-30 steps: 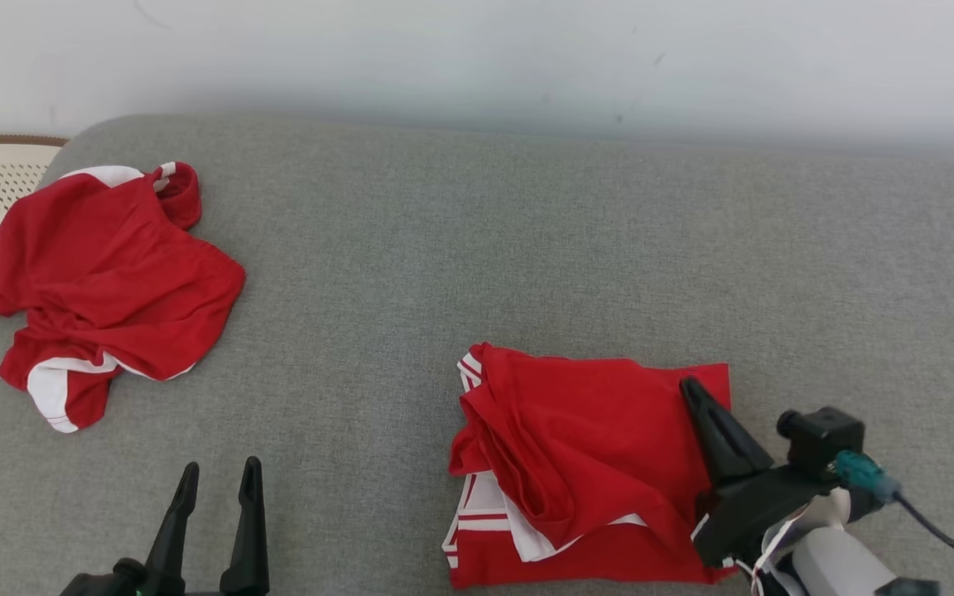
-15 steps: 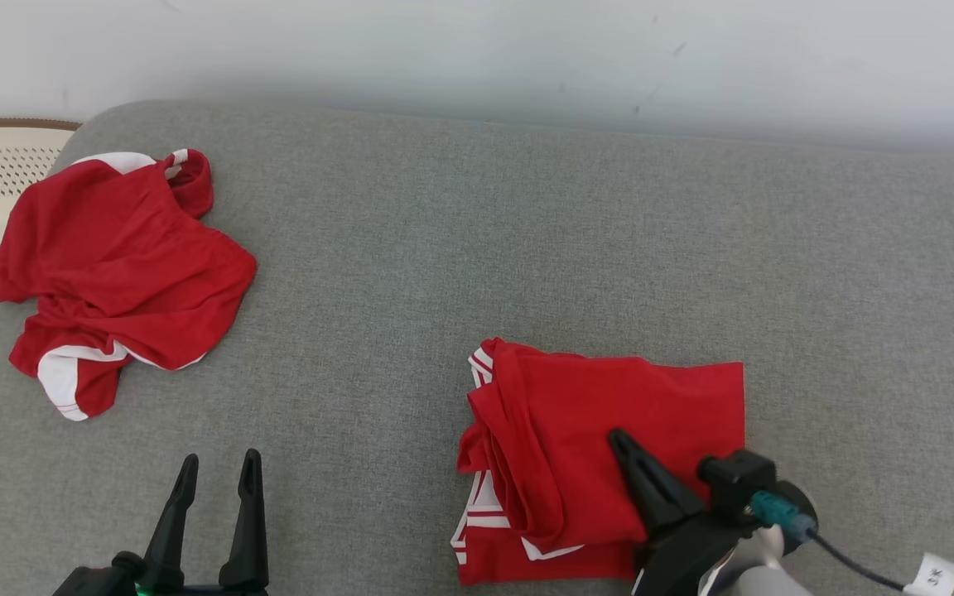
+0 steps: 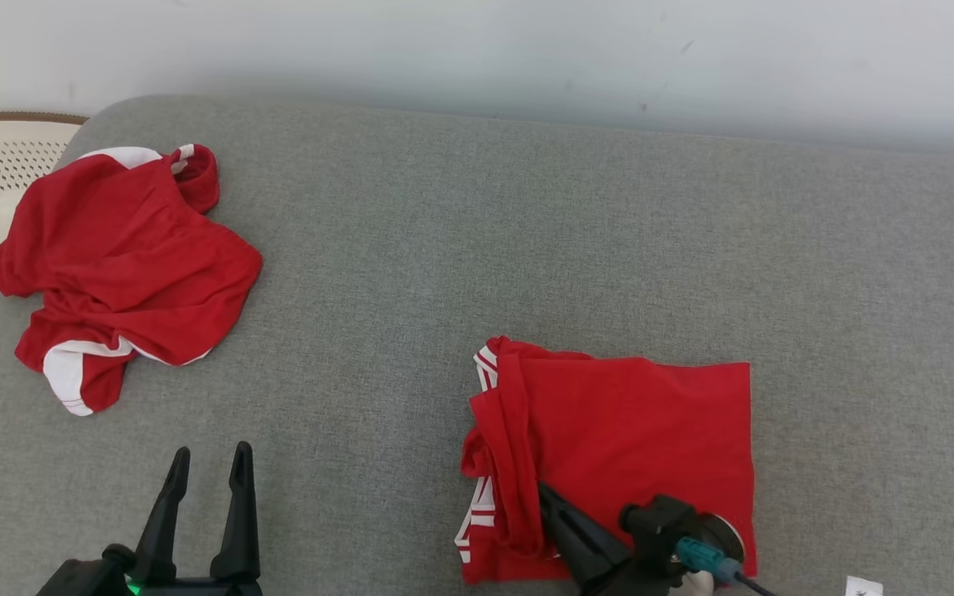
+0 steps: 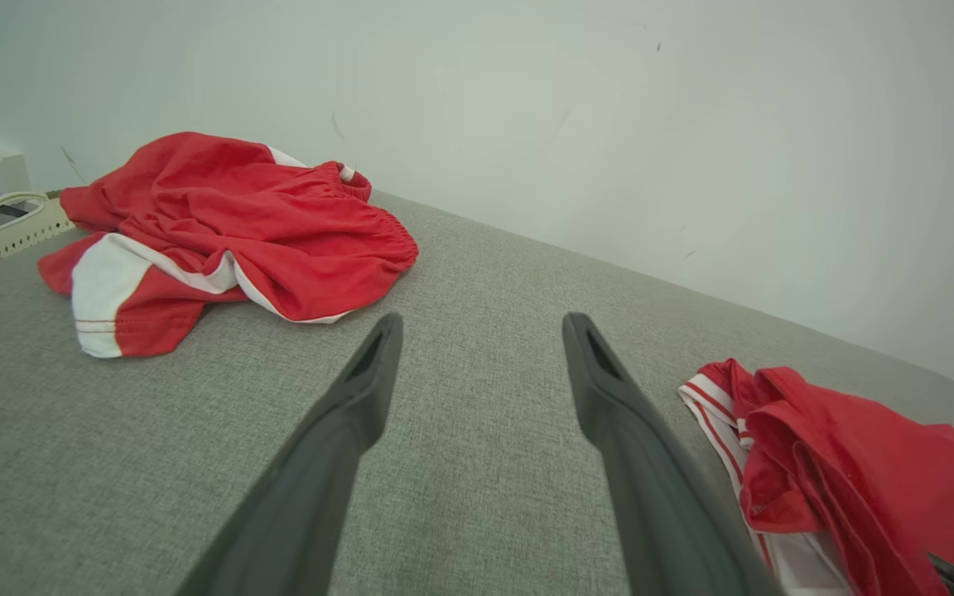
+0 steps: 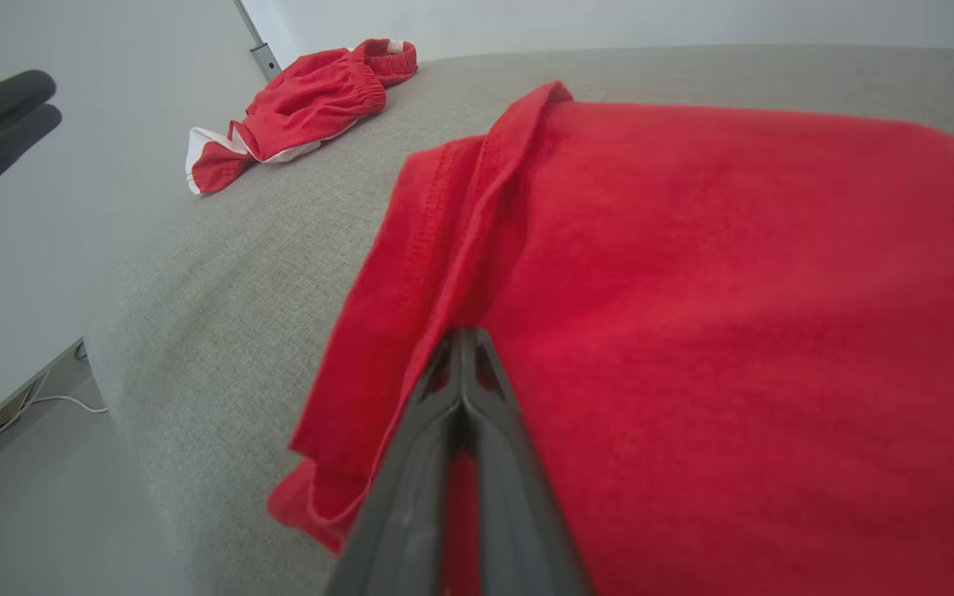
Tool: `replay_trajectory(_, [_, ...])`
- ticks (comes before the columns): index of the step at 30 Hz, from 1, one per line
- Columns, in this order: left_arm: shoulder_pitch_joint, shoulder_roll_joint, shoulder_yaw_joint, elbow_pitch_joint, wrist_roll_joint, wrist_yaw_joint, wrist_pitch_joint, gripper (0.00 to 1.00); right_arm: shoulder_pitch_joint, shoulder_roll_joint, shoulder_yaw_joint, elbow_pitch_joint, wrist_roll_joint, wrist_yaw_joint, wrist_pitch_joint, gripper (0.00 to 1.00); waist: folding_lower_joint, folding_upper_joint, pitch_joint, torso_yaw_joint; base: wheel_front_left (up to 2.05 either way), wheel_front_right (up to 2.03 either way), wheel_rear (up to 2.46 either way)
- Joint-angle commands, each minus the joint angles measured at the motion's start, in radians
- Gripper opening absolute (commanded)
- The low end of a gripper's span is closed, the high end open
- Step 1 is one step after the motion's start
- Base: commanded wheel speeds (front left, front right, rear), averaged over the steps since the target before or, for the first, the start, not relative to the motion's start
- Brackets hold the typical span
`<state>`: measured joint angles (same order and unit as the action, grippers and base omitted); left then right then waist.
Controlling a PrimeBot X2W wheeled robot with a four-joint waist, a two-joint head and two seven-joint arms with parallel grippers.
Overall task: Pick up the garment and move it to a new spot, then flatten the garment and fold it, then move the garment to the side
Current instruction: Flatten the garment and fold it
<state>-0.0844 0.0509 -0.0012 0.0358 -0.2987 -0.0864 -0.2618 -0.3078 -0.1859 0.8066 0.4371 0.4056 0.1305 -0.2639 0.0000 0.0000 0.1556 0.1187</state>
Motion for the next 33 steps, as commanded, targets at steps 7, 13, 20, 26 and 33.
replay_trajectory(7, [-0.008,0.000,0.013,0.012,-0.004,-0.007,-0.004,1.00,-0.008,0.015,0.038,0.017,0.026,0.000,-0.001,0.00,0.0000,0.0000,0.000,0.002,0.00,0.00,0.00])
replay_trajectory(13, [0.001,0.000,0.006,0.004,-0.007,0.003,-0.004,1.00,-0.023,0.006,0.085,0.007,0.081,0.000,-0.001,0.00,0.0000,0.0000,0.000,0.000,0.00,0.00,0.00])
replay_trajectory(20, [0.004,0.000,0.005,0.001,-0.007,0.008,-0.004,1.00,-0.044,-0.007,0.108,0.013,0.117,0.000,-0.001,0.00,0.0000,0.0000,-0.004,-0.009,0.00,0.00,0.00])
replay_trajectory(26, [0.012,0.000,0.004,-0.005,-0.005,0.015,-0.004,1.00,-0.035,-0.022,-0.015,-0.034,0.070,0.000,-0.001,0.00,0.0000,0.0000,-0.007,-0.016,0.00,0.00,0.00])
replay_trajectory(33, [0.028,0.000,0.005,-0.019,0.003,0.019,-0.004,1.00,0.013,-0.042,-0.207,-0.089,-0.003,0.000,-0.001,1.00,0.0000,0.0000,-0.021,-0.027,0.00,0.00,0.00])
